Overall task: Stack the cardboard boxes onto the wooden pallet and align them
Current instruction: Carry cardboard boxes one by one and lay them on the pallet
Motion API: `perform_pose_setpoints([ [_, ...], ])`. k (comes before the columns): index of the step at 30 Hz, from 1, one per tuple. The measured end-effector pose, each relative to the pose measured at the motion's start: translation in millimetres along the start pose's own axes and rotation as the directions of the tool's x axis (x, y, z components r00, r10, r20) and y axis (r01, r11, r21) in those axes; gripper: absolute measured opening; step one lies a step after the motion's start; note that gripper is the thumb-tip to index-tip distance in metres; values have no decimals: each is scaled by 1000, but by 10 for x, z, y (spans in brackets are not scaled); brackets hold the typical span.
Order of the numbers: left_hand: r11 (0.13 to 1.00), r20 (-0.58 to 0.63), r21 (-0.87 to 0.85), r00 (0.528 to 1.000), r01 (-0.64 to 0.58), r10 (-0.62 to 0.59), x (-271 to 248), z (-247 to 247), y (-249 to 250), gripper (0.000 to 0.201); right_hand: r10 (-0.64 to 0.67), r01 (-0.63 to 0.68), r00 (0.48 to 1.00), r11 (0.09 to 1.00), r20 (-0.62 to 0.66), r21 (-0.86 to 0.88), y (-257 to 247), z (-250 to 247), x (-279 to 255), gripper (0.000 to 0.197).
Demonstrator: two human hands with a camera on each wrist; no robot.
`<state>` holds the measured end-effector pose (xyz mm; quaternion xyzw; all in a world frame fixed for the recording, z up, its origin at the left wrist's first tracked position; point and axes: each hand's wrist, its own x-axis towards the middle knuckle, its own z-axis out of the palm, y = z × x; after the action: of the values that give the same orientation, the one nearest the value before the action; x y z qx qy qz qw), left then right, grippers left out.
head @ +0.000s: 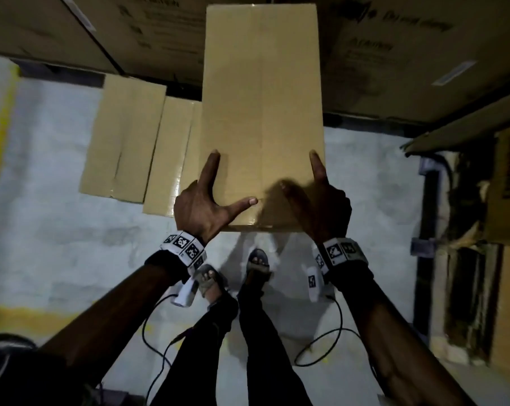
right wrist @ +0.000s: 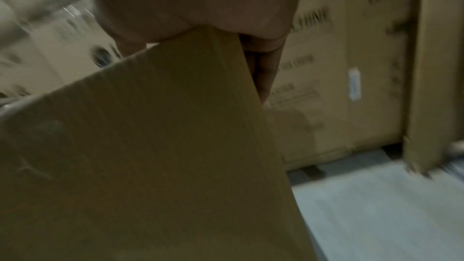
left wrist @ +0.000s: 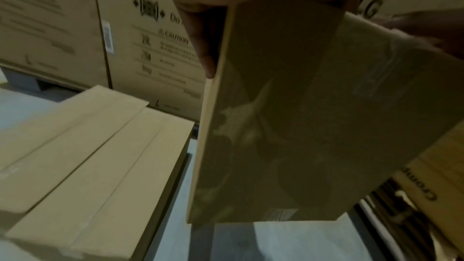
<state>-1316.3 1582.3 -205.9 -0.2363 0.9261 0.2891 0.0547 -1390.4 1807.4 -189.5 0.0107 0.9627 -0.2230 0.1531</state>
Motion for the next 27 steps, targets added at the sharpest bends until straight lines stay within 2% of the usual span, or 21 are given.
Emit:
perform_pose_setpoints([
  [3,1000,-68,-15,998,4,-5,-234,-712,327,117,-107,111,985,994,-138,16,-423,-651,-280,91],
  [4,1000,-88,-11,996,8,-9,-299,-905,408,115,-122,125,983,992,-139,16,-557,-834,-358,91],
  [7,999,-189,-32,981,29,-35,-543,-1509,564,110,-172,171,985,985,-24,-14,-1013,-1350,-573,94],
  [11,994,-318,-94,944,60,-87,-875,-2132,579,110,-292,291,953,956,-80,-32,-1593,-1742,-850,93],
  [15,982,-409,-153,897,115,-169,-1113,-2590,360,111,-407,406,912,913,-45,-40,-2127,-1793,-1026,94],
  [19,959,-490,-199,827,202,-276,-1285,-2992,-20,110,-509,512,859,857,57,-51,-2792,-1658,-1134,94],
  [24,918,-570,-292,722,269,-393,-1417,-3520,-691,108,-650,659,751,750,116,-57,-3757,-1281,-1298,96],
  [27,891,-598,-332,662,309,-452,-1482,-3856,-1265,107,-700,716,693,697,170,-51,-4437,-927,-1496,97],
])
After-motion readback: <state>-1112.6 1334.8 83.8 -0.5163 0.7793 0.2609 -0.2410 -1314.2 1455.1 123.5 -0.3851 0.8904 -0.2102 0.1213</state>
